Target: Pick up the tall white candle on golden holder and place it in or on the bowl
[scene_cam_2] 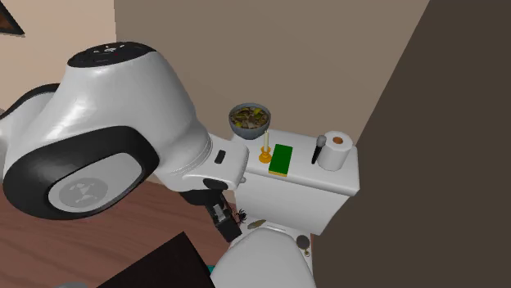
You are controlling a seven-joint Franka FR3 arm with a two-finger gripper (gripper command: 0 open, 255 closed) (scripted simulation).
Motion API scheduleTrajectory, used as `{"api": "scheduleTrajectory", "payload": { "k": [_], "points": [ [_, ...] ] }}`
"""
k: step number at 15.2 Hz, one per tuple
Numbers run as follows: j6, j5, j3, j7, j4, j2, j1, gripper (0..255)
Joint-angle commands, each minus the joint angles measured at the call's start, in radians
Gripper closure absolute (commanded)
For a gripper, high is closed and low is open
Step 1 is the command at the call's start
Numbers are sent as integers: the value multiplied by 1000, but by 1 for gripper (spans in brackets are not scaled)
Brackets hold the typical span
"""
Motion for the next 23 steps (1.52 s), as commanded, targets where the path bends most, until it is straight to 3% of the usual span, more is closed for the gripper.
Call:
{"api": "scheduleTrajectory", "payload": {
  "k": [1, 12, 23],
  "points": [
    [0, 0, 0, 0, 0, 0, 0, 0],
    [366, 35, 87, 92, -10, 255, 44, 0],
    [649, -28, 185, 207, 140, 590, 60, 0]
  ]
}}
